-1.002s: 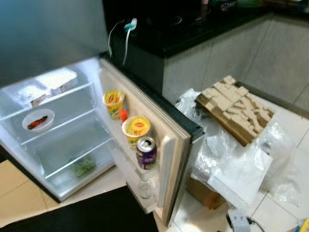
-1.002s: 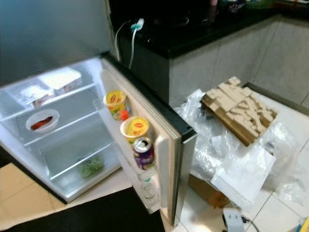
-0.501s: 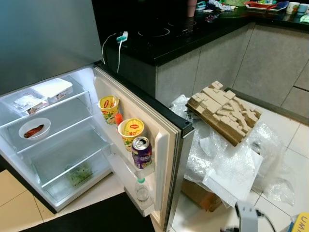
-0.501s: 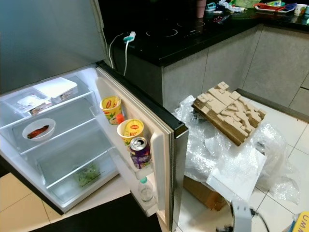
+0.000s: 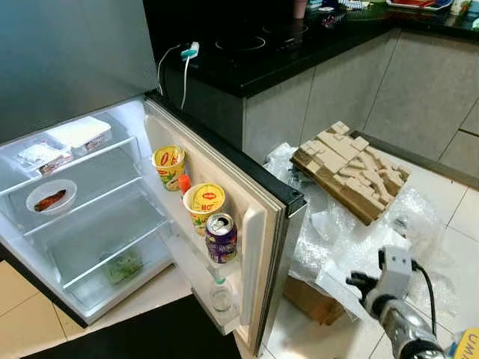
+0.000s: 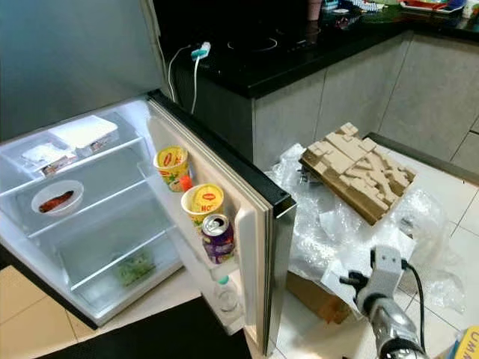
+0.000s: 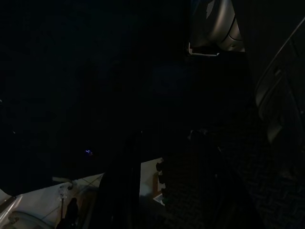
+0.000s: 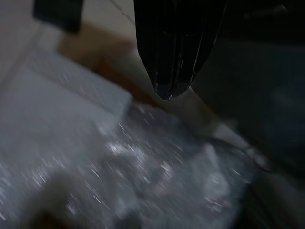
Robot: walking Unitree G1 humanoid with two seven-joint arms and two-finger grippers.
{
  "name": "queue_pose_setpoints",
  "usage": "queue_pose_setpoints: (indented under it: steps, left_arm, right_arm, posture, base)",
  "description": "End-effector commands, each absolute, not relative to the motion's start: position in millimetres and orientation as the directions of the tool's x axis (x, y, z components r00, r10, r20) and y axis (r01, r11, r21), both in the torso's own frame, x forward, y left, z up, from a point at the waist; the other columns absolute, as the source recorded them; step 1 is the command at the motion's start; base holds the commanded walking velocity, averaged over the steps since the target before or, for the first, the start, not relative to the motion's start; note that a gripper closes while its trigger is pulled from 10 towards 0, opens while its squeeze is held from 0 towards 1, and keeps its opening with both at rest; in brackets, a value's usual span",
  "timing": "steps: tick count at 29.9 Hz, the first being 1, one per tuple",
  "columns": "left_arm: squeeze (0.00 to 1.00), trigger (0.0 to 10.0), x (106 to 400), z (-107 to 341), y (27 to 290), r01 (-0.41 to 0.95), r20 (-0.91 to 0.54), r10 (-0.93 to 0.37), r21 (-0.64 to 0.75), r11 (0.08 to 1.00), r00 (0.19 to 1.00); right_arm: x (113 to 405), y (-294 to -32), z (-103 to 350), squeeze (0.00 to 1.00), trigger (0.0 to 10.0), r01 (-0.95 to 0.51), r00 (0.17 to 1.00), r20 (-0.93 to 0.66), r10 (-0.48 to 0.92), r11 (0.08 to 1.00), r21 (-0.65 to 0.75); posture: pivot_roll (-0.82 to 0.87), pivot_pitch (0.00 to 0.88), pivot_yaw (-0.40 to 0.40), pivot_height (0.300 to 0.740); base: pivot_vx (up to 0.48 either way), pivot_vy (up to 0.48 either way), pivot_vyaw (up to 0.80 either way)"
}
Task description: Restocking fridge
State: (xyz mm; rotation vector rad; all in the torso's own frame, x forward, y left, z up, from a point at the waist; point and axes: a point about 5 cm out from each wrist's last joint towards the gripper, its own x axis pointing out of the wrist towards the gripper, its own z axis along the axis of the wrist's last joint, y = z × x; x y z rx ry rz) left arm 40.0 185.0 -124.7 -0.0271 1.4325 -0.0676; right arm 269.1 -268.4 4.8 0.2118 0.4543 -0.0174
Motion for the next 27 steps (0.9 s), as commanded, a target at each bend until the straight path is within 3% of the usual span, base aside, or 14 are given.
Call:
queue_pose_setpoints:
  steps: [1,16,27]
  left_arm:
    - [0.00,10.0,39,-125,178,0.033,-0.987,-0.091,-0.087,0.996,0.134]
    - [0.00,10.0,40,-125,179,0.036,-0.986,-0.091,-0.086,0.996,0.137]
    - [0.00,10.0,41,-125,179,0.036,-0.986,-0.096,-0.092,0.995,0.140]
  right_arm:
    - [272,-261,5,0.00,10.0,0.016,0.901,-0.428,0.076,0.978,0.206]
    - [287,-241,15,0.00,10.0,-0.104,0.916,-0.355,0.188,0.964,0.243]
    - [289,-221,17,0.00,10.0,-0.274,0.879,-0.318,0.356,0.922,0.274]
  posture:
    - [-0.07,0.000,-0.006,0.740]
    - [-0.07,0.000,-0.004,0.740]
    - [-0.07,0.000,-0.003,0.740]
  base:
    - [0.000,0.000,0.74]
    - [0.000,0.000,0.74]
    - [0.000,0.000,0.74]
